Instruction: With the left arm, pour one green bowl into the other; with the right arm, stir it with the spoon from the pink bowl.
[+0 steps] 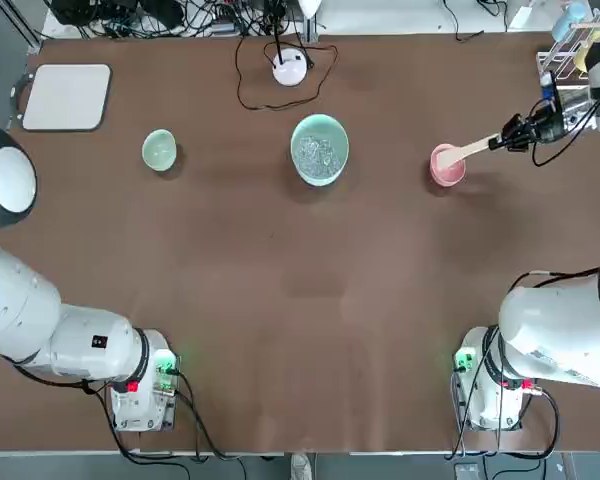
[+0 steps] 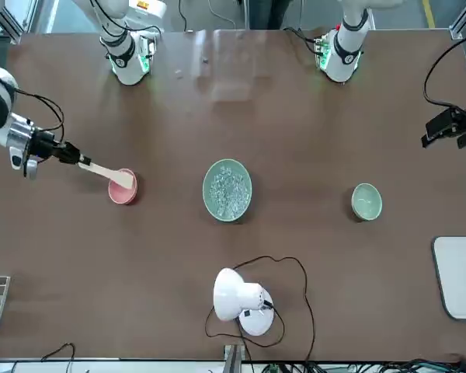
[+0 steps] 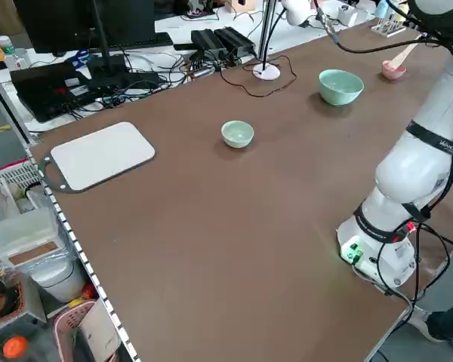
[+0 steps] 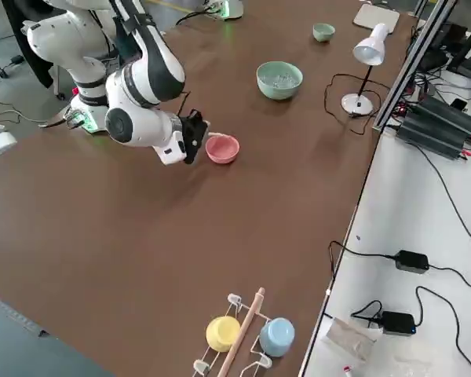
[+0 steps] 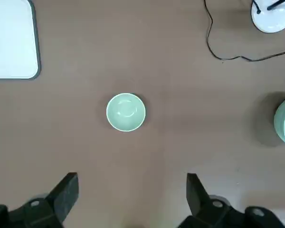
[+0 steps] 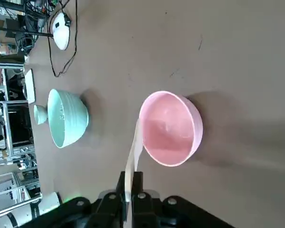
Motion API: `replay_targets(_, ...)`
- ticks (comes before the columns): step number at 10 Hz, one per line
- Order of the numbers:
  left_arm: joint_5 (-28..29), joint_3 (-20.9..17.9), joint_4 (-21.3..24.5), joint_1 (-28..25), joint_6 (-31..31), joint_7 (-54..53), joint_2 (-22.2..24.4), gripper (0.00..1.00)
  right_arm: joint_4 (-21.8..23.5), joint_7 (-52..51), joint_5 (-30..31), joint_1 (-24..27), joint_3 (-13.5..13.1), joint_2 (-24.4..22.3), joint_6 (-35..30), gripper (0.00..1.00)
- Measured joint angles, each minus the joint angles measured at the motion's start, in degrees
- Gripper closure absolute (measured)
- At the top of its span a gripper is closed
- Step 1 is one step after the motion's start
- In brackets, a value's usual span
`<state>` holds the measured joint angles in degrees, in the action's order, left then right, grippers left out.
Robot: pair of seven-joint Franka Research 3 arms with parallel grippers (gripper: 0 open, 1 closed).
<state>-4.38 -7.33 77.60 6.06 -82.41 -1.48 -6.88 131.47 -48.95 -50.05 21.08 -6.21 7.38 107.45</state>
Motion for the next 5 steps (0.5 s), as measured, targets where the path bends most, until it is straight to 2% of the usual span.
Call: replay_targets(5,0.00,0.00,0.00,0.00,0.00,0.00,0.00,0.00,-0.62,-0.68,-0.94,1.42,-0.02,1.69,0.27,0.94)
